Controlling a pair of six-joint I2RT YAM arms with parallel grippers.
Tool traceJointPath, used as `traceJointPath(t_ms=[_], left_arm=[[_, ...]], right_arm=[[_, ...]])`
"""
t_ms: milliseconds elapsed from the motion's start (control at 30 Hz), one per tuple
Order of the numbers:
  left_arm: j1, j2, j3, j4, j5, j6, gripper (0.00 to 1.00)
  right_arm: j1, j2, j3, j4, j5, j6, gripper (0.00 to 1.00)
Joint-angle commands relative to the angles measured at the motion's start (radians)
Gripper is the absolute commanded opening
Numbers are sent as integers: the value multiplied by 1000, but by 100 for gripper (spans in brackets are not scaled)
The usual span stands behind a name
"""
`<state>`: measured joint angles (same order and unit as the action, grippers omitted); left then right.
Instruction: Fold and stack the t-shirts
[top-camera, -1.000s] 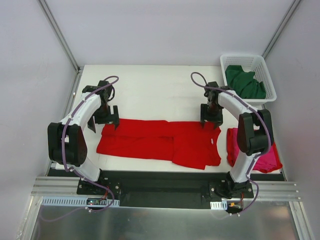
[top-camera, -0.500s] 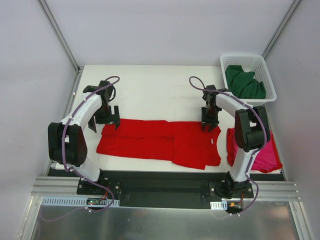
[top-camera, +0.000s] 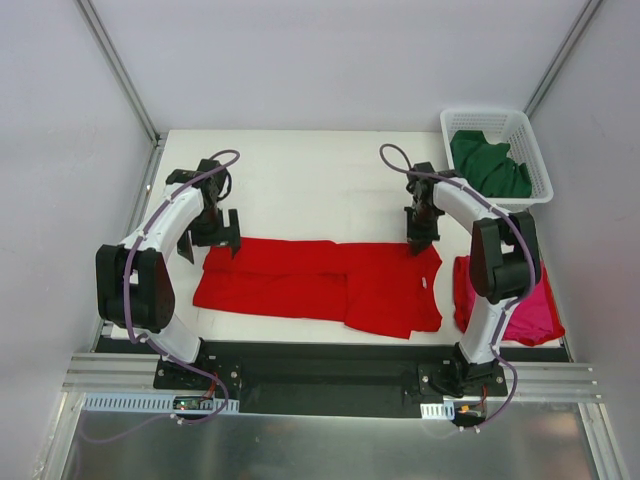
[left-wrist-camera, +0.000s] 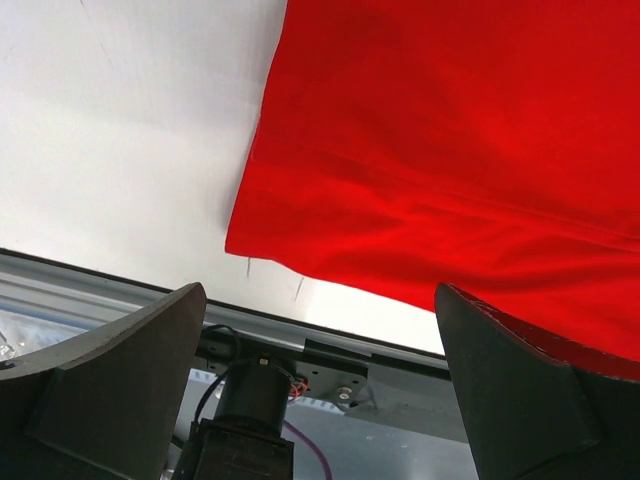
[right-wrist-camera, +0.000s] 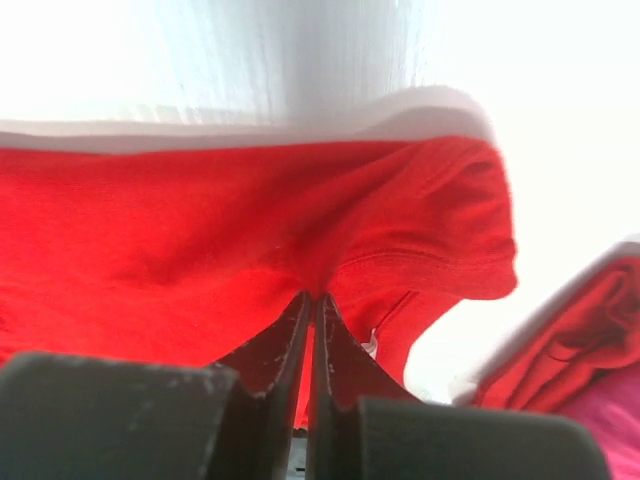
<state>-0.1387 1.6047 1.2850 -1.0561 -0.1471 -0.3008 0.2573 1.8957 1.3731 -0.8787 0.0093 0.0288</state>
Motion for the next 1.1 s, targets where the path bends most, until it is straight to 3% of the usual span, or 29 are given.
traceJointPath(t_ms=[0, 1067], left_arm=[[-16, 8, 39, -31, 11, -15, 99], [-27, 46, 71, -30, 11, -23, 99]], right_arm=[[-13, -14, 78, -75, 58, -23, 4], [-64, 54, 270, -210, 40, -61, 2]])
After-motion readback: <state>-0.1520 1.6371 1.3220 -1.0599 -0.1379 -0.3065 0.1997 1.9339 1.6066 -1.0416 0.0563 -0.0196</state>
